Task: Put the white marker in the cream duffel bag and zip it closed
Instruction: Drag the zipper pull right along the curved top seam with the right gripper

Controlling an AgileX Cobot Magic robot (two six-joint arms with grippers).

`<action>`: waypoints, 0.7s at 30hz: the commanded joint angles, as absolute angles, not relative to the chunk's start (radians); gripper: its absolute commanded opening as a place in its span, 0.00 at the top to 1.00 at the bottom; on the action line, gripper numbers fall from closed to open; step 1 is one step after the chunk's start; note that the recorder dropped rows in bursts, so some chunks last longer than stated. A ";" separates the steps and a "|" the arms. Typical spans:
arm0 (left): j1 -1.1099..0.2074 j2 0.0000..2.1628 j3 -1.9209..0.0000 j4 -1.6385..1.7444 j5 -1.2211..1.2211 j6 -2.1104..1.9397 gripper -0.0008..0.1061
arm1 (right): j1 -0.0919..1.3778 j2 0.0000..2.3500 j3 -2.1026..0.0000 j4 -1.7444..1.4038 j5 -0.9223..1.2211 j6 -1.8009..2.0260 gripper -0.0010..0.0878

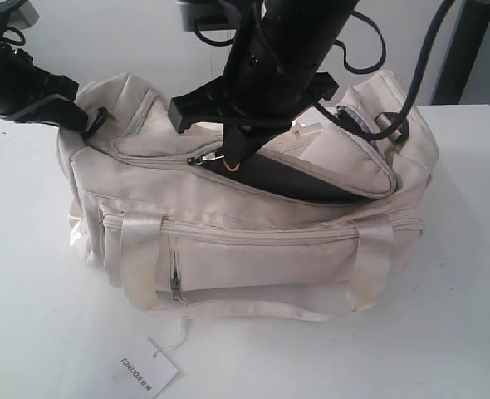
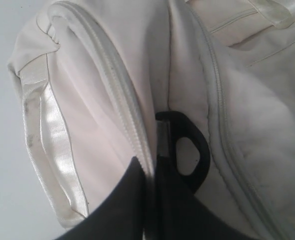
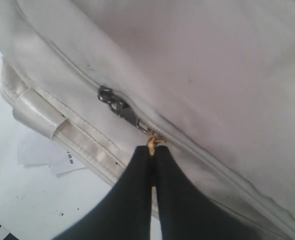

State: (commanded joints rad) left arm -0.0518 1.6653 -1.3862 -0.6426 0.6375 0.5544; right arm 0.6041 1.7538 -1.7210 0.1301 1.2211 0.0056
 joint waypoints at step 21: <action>-0.052 1.665 -1.386 -0.672 0.639 0.554 0.99 | 0.586 1.754 -1.721 0.188 1.221 0.000 0.99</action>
